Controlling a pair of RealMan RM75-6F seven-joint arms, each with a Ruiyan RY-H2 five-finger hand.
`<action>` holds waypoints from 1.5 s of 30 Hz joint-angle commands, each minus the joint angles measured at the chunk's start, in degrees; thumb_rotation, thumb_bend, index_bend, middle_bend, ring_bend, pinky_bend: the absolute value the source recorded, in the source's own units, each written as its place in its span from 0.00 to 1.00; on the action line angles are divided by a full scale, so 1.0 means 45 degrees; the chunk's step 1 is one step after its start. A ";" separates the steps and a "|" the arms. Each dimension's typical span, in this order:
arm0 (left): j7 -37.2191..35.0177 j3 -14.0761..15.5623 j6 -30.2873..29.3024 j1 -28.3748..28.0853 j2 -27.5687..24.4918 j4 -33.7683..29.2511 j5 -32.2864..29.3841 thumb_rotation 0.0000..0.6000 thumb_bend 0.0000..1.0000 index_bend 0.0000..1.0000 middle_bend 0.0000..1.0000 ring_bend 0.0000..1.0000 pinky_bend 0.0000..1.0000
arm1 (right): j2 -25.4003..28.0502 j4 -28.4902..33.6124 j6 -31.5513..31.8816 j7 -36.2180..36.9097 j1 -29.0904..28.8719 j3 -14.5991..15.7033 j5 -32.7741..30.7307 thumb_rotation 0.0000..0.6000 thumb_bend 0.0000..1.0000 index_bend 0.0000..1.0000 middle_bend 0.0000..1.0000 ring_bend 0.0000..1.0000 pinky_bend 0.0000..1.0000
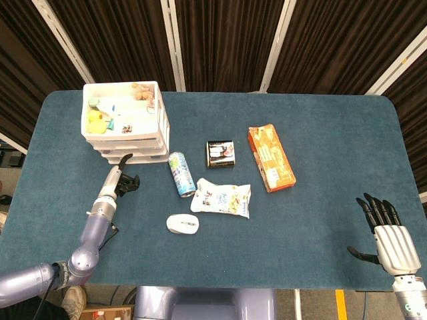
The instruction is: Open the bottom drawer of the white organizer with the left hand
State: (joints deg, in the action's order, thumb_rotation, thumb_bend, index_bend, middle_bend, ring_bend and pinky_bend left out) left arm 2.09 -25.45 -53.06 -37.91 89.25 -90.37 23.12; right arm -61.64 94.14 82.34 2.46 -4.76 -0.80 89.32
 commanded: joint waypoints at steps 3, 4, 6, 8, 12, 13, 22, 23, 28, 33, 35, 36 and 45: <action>-0.0199 -0.0010 -0.0050 -0.0160 0.0332 0.0306 0.0093 1.00 0.61 0.05 0.98 0.94 0.89 | -0.0004 0.0003 0.0017 0.0012 0.0004 0.0010 0.0013 1.00 0.08 0.00 0.00 0.00 0.00; -0.0230 0.0009 -0.0092 -0.0173 0.0397 0.0355 0.0172 1.00 0.61 0.05 0.98 0.94 0.89 | -0.0001 0.0010 0.0019 0.0024 0.0004 0.0007 0.0006 1.00 0.08 0.00 0.00 0.00 0.00; -0.0300 0.0000 -0.0108 -0.0207 0.0489 0.0446 0.0215 1.00 0.61 0.05 0.98 0.94 0.89 | 0.0000 0.0010 0.0012 0.0023 0.0003 0.0008 -0.0006 1.00 0.08 0.00 0.00 0.00 0.00; -0.0358 -0.0055 -0.0084 -0.0267 0.0574 0.0571 0.0160 1.00 0.61 0.05 0.98 0.94 0.89 | 0.0003 0.0027 -0.0002 0.0030 0.0001 0.0016 -0.0011 1.00 0.08 0.00 0.00 0.00 0.00; -0.0564 -0.0232 0.0169 -0.0411 0.0726 0.0858 -0.0040 1.00 0.61 0.05 0.98 0.94 0.89 | 0.0008 0.0043 0.0001 0.0037 0.0004 0.0027 -0.0007 1.00 0.08 0.00 0.00 0.00 0.00; -0.0629 -0.0282 0.0221 -0.0444 0.0771 0.0914 -0.0083 1.00 0.61 0.06 0.98 0.94 0.89 | 0.0004 0.0041 0.0005 0.0039 0.0004 0.0027 -0.0005 1.00 0.08 0.00 0.00 0.00 0.00; -0.0959 -0.0523 0.0595 -0.0821 0.1238 0.1400 -0.0300 1.00 0.61 0.13 0.99 0.94 0.89 | 0.0007 0.0037 -0.0025 0.0061 -0.0005 0.0031 -0.0037 1.00 0.08 0.00 0.00 0.00 0.00; -0.0989 -0.0556 0.0604 -0.0863 0.1293 0.1412 -0.0350 1.00 0.61 0.15 0.99 0.94 0.89 | 0.0003 0.0038 -0.0022 0.0055 -0.0005 0.0033 -0.0033 1.00 0.08 0.00 0.00 0.00 0.00; -0.1012 -0.0509 0.0534 -0.0965 0.1463 0.1242 -0.0272 1.00 0.62 0.22 0.99 0.94 0.89 | 0.0011 0.0041 -0.0004 0.0073 0.0008 0.0033 -0.0048 1.00 0.08 0.00 0.00 0.00 0.00; -0.1061 -0.0237 0.0388 -0.0755 0.1351 0.0791 0.0157 1.00 0.62 0.27 0.99 0.94 0.89 | 0.0020 0.0033 0.0049 0.0102 0.0033 0.0038 -0.0032 1.00 0.08 0.00 0.00 0.00 0.00; -0.1200 -0.0116 0.0336 -0.0544 0.1219 0.0515 0.0386 1.00 0.62 0.28 0.99 0.94 0.89 | 0.0020 0.0030 0.0066 0.0107 0.0040 0.0035 -0.0032 1.00 0.08 0.00 0.00 0.00 0.00; -0.1266 -0.0049 0.0338 -0.0437 0.1137 0.0383 0.0500 1.00 0.62 0.29 0.99 0.94 0.89 | 0.0019 0.0030 0.0077 0.0112 0.0045 0.0034 -0.0032 1.00 0.08 0.00 0.00 0.00 0.00; -0.1865 0.0779 0.0446 0.0677 0.0175 -0.0903 0.1750 1.00 0.62 0.28 0.98 0.94 0.89 | -0.0007 0.0040 0.0115 0.0101 0.0067 0.0033 -0.0037 1.00 0.08 0.00 0.00 0.00 0.00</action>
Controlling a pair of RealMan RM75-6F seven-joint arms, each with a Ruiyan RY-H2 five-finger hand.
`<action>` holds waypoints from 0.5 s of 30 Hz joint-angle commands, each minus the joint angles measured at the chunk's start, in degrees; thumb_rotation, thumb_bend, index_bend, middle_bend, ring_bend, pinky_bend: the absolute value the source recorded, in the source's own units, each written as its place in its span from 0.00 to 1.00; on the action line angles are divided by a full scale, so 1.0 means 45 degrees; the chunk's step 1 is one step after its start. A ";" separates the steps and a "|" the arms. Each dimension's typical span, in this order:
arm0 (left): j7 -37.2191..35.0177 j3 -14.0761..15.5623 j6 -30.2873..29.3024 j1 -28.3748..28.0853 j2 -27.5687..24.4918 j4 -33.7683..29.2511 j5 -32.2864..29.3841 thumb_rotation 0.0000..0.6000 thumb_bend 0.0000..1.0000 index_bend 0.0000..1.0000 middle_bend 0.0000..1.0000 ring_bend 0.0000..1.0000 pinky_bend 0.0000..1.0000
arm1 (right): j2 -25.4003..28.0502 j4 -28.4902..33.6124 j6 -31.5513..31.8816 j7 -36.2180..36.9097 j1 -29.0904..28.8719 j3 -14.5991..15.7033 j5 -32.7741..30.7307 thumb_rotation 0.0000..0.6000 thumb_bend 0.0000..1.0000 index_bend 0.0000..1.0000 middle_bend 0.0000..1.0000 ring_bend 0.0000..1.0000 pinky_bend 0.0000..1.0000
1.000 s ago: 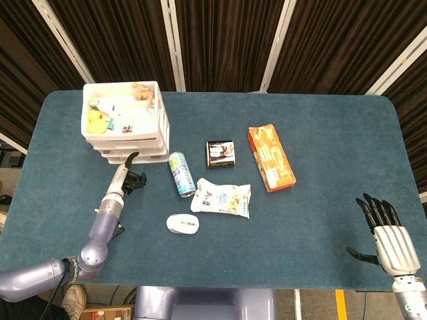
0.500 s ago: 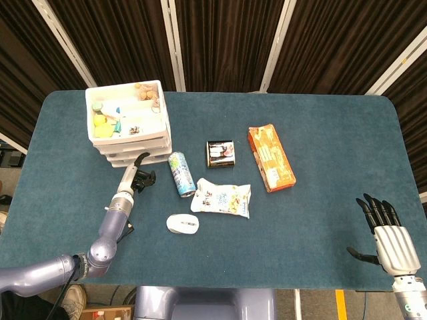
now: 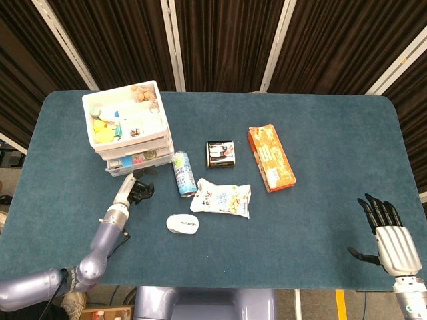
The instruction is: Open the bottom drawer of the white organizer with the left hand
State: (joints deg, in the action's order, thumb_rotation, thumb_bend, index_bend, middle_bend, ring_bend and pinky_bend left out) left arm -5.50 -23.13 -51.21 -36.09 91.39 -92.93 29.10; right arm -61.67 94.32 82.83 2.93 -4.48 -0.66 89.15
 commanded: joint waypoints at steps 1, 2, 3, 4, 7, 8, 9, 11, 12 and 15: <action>-0.0237 0.0357 0.0024 0.0391 -0.0413 -0.0477 0.0636 1.00 0.62 0.28 0.98 0.94 0.89 | -0.0001 0.0002 0.0020 -0.0002 0.0009 -0.0003 0.0000 1.00 0.08 0.00 0.00 0.00 0.00; -0.0299 0.0452 0.0006 0.0513 -0.0527 -0.0622 0.0862 1.00 0.62 0.27 0.98 0.94 0.89 | 0.0000 0.0005 0.0037 0.0000 0.0015 -0.0007 0.0001 1.00 0.08 0.00 0.00 0.00 0.00; -0.0316 0.0587 -0.0028 0.0642 -0.0666 -0.0777 0.1130 1.00 0.62 0.27 0.98 0.94 0.89 | 0.0001 0.0009 0.0052 0.0008 0.0021 -0.0011 0.0002 1.00 0.08 0.00 0.00 0.00 0.00; -0.0277 0.0765 -0.0076 0.0770 -0.0829 -0.0936 0.1463 1.00 0.62 0.26 0.98 0.94 0.89 | 0.0002 0.0011 0.0061 0.0017 0.0024 -0.0014 0.0000 1.00 0.08 0.00 0.00 0.00 0.00; -0.0004 0.1270 -0.0283 0.1022 -0.1226 -0.1212 0.2464 1.00 0.62 0.25 0.98 0.94 0.89 | 0.0013 0.0033 0.0049 0.0027 0.0035 -0.0012 -0.0034 1.00 0.08 0.00 0.00 0.00 0.00; 0.0251 0.1476 -0.0500 0.1071 -0.1341 -0.1242 0.3006 1.00 0.62 0.25 0.98 0.94 0.89 | 0.0014 0.0040 0.0055 0.0033 0.0036 -0.0017 -0.0035 1.00 0.08 0.00 0.00 0.00 0.00; 0.0495 0.1658 -0.0801 0.1131 -0.1409 -0.1262 0.3553 1.00 0.62 0.25 0.98 0.94 0.89 | 0.0013 0.0039 0.0066 0.0031 0.0038 -0.0021 -0.0033 1.00 0.08 0.00 0.00 0.00 0.00; 0.1094 0.1975 -0.1557 0.1207 -0.1453 -0.1210 0.4680 1.00 0.62 0.24 0.99 0.95 0.89 | 0.0007 0.0039 0.0072 0.0029 0.0040 -0.0022 -0.0028 1.00 0.08 0.00 0.00 0.00 0.00; 0.1569 0.2120 -0.2018 0.1200 -0.1470 -0.1147 0.5254 1.00 0.62 0.23 0.99 0.95 0.89 | 0.0002 0.0040 0.0066 0.0020 0.0040 -0.0018 -0.0028 1.00 0.08 0.00 0.00 0.00 0.00; 0.3036 0.2332 -0.3026 0.1094 -0.1538 -0.1214 0.6081 1.00 0.62 0.19 0.99 0.95 0.89 | -0.0010 0.0038 0.0041 -0.0018 0.0041 -0.0017 -0.0058 1.00 0.08 0.00 0.00 0.00 0.00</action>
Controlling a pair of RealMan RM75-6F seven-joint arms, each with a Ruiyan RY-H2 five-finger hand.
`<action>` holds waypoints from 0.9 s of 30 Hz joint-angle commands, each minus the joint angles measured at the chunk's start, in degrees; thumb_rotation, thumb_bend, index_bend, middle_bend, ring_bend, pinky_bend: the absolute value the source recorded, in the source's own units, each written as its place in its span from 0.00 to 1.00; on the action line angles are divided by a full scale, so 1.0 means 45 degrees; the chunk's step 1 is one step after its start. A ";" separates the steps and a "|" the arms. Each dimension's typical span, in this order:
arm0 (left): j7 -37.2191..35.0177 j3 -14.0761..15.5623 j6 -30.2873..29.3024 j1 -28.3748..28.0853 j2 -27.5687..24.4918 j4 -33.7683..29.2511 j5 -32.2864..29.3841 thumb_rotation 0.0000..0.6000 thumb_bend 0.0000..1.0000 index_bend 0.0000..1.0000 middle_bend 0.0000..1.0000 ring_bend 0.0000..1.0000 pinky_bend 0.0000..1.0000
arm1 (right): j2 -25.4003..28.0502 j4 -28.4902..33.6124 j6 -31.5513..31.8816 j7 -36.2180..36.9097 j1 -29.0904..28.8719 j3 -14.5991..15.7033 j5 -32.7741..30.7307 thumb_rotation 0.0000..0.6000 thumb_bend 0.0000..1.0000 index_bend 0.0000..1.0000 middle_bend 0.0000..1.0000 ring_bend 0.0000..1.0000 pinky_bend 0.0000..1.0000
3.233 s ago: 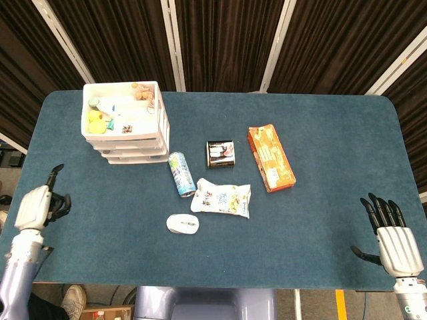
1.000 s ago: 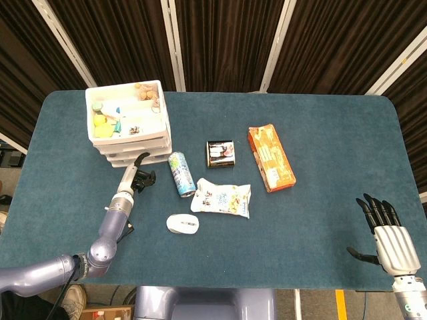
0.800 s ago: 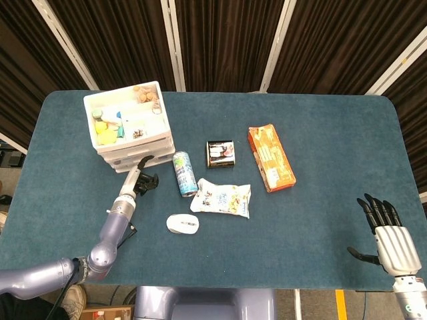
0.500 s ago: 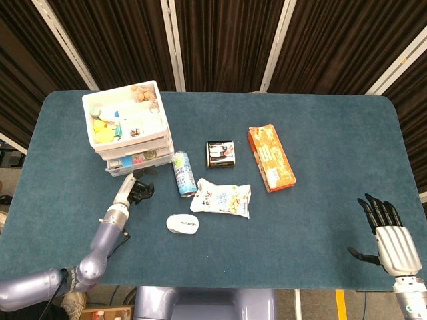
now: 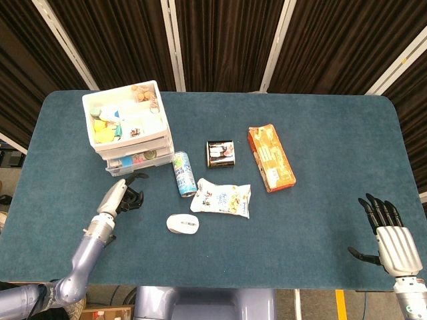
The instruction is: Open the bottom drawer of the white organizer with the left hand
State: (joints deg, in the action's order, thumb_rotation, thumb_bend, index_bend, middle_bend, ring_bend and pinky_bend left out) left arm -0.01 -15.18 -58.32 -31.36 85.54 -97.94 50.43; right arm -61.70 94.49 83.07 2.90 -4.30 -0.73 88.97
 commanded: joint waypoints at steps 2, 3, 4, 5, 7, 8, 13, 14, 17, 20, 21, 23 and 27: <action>0.2887 0.0521 -0.1859 -0.0126 -0.0329 -0.0248 0.1325 1.00 0.62 0.17 0.99 0.95 0.89 | -0.0002 0.0017 -0.0037 -0.0028 0.0002 -0.0007 -0.0065 1.00 0.08 0.00 0.00 0.00 0.00; 0.3364 0.0455 -0.1984 -0.0220 -0.0371 -0.0354 0.1170 1.00 0.62 0.17 0.99 0.95 0.89 | 0.0005 0.0031 -0.0047 -0.0032 0.0003 -0.0008 -0.0081 1.00 0.08 0.00 0.00 0.00 0.00; 0.3792 0.0375 -0.2067 -0.0314 -0.0412 -0.0463 0.0945 1.00 0.62 0.17 1.00 0.95 0.89 | 0.0010 0.0040 -0.0053 -0.0040 0.0003 -0.0010 -0.0092 1.00 0.08 0.00 0.00 0.00 0.00; 0.4172 0.0275 -0.2117 -0.0412 -0.0456 -0.0580 0.0662 1.00 0.62 0.17 1.00 0.95 0.90 | 0.0013 0.0043 -0.0057 -0.0050 0.0003 -0.0010 -0.0095 1.00 0.08 0.00 0.00 0.00 0.00; 0.4838 0.0015 -0.2164 -0.0635 -0.0541 -0.0771 -0.0017 1.00 0.62 0.17 1.00 0.95 0.90 | 0.0017 0.0053 -0.0054 -0.0056 0.0007 -0.0004 -0.0085 1.00 0.08 0.00 0.00 0.00 0.00; 0.5148 -0.0096 -0.2173 -0.0748 -0.0575 -0.0826 -0.0374 1.00 0.62 0.17 1.00 0.95 0.90 | 0.0018 0.0054 -0.0057 -0.0054 0.0008 -0.0002 -0.0087 1.00 0.08 0.00 0.00 0.00 0.00; 0.6551 -0.0566 -0.2048 -0.1384 -0.0694 -0.0755 -0.2433 1.00 0.62 0.17 1.00 0.96 0.90 | 0.0034 0.0064 -0.0085 -0.0030 0.0002 -0.0005 -0.0105 1.00 0.08 0.00 0.00 0.00 0.00; 0.6638 -0.0631 -0.2026 -0.1450 -0.0683 -0.0717 -0.2706 1.00 0.62 0.17 1.00 0.96 0.90 | 0.0036 0.0066 -0.0093 -0.0024 0.0000 -0.0006 -0.0112 1.00 0.08 0.00 0.00 0.00 0.00; 0.6890 -0.0786 -0.2021 -0.1667 -0.0601 -0.0481 -0.3463 1.00 0.62 0.17 1.00 0.96 0.90 | 0.0050 0.0075 -0.0116 -0.0003 -0.0007 -0.0014 -0.0137 1.00 0.08 0.00 0.00 0.00 0.00; 0.7043 -0.0749 -0.2030 -0.1804 -0.0482 -0.0182 -0.3890 1.00 0.62 0.17 1.00 0.96 0.90 | 0.0061 0.0084 -0.0130 0.0005 -0.0009 -0.0008 -0.0132 1.00 0.08 0.00 0.00 0.00 0.00; 0.7058 -0.0745 -0.1986 -0.1830 -0.0472 -0.0153 -0.4054 1.00 0.62 0.17 1.00 0.96 0.90 | 0.0059 0.0083 -0.0131 0.0004 -0.0011 -0.0006 -0.0127 1.00 0.08 0.00 0.00 0.00 0.00; 0.7057 -0.0756 -0.1836 -0.1877 -0.0479 -0.0151 -0.4463 1.00 0.62 0.17 1.00 0.96 0.90 | 0.0051 0.0079 -0.0118 -0.0006 -0.0009 -0.0007 -0.0112 1.00 0.08 0.00 0.00 0.00 0.00; 0.6966 -0.0796 -0.1555 -0.1968 -0.0535 -0.0286 -0.5096 1.00 0.62 0.18 1.00 0.96 0.90 | 0.0035 0.0070 -0.0093 -0.0016 -0.0004 -0.0003 -0.0082 1.00 0.08 0.00 0.00 0.00 0.00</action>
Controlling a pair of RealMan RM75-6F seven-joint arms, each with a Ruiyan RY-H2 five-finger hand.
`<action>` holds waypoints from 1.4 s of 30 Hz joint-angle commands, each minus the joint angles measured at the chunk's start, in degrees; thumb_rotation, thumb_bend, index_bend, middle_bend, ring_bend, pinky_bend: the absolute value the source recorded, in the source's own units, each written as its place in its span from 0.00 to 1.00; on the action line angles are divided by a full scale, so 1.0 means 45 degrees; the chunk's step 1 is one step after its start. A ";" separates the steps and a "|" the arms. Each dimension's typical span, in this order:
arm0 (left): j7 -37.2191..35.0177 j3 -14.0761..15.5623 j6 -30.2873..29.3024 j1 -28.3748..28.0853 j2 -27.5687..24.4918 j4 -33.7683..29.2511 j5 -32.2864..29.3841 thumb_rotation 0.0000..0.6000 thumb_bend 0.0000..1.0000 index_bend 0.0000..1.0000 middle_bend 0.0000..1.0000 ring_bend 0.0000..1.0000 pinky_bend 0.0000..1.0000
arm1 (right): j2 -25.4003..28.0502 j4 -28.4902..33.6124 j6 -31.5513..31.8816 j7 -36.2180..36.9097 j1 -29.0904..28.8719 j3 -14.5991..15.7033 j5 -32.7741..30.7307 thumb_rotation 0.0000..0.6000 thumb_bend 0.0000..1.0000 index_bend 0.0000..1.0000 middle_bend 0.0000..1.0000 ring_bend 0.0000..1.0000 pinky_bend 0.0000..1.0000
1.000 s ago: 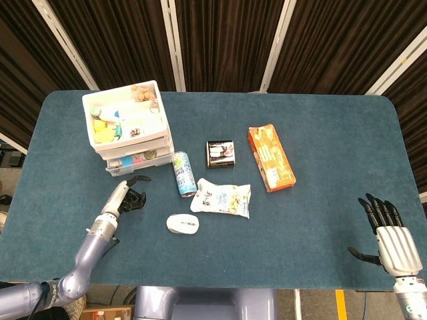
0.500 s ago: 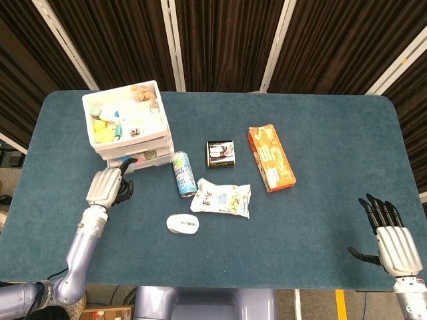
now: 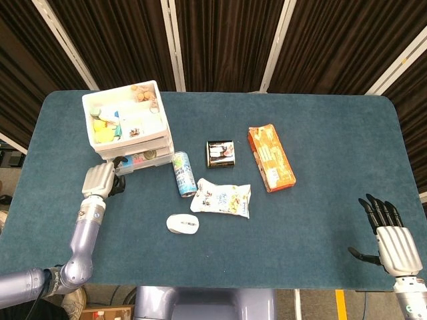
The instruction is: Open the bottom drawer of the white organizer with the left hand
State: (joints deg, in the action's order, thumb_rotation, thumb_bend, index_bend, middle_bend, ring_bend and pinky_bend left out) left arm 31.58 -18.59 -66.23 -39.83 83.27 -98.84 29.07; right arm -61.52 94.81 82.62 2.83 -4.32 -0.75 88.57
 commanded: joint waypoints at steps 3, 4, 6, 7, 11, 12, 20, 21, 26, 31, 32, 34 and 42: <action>-0.0136 -0.0020 0.0310 -0.0140 -0.0090 -0.0245 -0.0555 1.00 0.62 0.20 1.00 0.96 0.90 | -0.0023 -0.0018 0.0026 -0.0026 0.0012 0.0005 0.0017 1.00 0.08 0.00 0.00 0.00 0.00; -0.0168 -0.0005 0.0324 -0.0152 -0.0108 -0.0295 -0.0581 1.00 0.63 0.21 1.00 0.96 0.90 | -0.0025 -0.0016 0.0027 -0.0026 0.0013 0.0005 0.0017 1.00 0.08 0.00 0.00 0.00 0.00; -0.0270 0.0038 0.0374 -0.0149 -0.0164 -0.0462 -0.0611 1.00 0.63 0.22 1.00 0.96 0.90 | -0.0023 -0.0017 0.0040 -0.0028 0.0012 -0.0001 0.0026 1.00 0.08 0.00 0.00 0.00 0.00; -0.0324 0.0063 0.0405 -0.0141 -0.0203 -0.0554 -0.0634 1.00 0.63 0.22 1.00 0.96 0.90 | -0.0023 -0.0020 0.0042 -0.0020 0.0014 0.0001 0.0030 1.00 0.08 0.00 0.00 0.00 0.00; -0.0630 0.0136 0.0524 -0.0072 -0.0414 -0.0996 -0.0625 1.00 0.63 0.27 1.00 0.96 0.90 | -0.0025 -0.0027 0.0035 -0.0023 0.0014 0.0009 0.0039 1.00 0.08 0.00 0.00 0.00 0.00; -0.0714 0.0171 0.0531 -0.0045 -0.0463 -0.1089 -0.0542 1.00 0.63 0.28 1.00 0.96 0.90 | -0.0026 -0.0031 0.0044 -0.0027 0.0013 0.0006 0.0049 1.00 0.08 0.00 0.00 0.00 0.00; -0.1465 0.0542 0.0615 0.0267 -0.0881 -0.1953 0.0320 1.00 0.64 0.34 1.00 0.96 0.90 | -0.0040 -0.0038 0.0072 -0.0047 0.0024 0.0011 0.0072 1.00 0.08 0.00 0.00 0.00 0.00; -0.1543 0.0602 0.0617 0.0308 -0.0935 -0.2047 0.0437 1.00 0.64 0.35 1.00 0.96 0.90 | -0.0043 -0.0040 0.0079 -0.0052 0.0027 0.0011 0.0075 1.00 0.08 0.00 0.00 0.00 0.00; -0.1834 0.0947 0.0656 0.0503 -0.1142 -0.2463 0.0905 1.00 0.65 0.35 1.00 0.96 0.90 | -0.0052 -0.0042 0.0094 -0.0068 0.0034 0.0015 0.0090 1.00 0.08 0.00 0.00 0.00 0.00; -0.2146 0.1366 0.0750 0.0712 -0.1333 -0.2851 0.1492 1.00 0.64 0.34 1.00 0.96 0.90 | -0.0061 -0.0043 0.0094 -0.0080 0.0036 0.0021 0.0098 1.00 0.08 0.00 0.00 0.00 0.00; -0.2184 0.1451 0.0748 0.0747 -0.1364 -0.2918 0.1647 1.00 0.64 0.33 1.00 0.96 0.90 | -0.0060 -0.0045 0.0098 -0.0084 0.0039 0.0023 0.0101 1.00 0.08 0.00 0.00 0.00 0.00; -0.2285 0.1573 0.0695 0.0822 -0.1412 -0.2996 0.1960 1.00 0.63 0.30 1.00 0.95 0.90 | -0.0061 -0.0046 0.0092 -0.0084 0.0042 0.0028 0.0097 1.00 0.08 0.00 0.00 0.00 0.00; -0.2316 0.2172 -0.0383 0.1347 -0.1502 -0.2619 0.3921 1.00 0.12 0.06 0.68 0.69 0.76 | -0.0053 -0.0033 0.0052 -0.0124 0.0043 0.0027 0.0044 1.00 0.08 0.00 0.00 0.00 0.00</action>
State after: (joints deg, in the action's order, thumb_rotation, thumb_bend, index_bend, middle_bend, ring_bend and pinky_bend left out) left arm 20.76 -9.97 -66.21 -34.69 76.78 -111.30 44.48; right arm -61.76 94.66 82.85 2.27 -4.13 -0.62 88.77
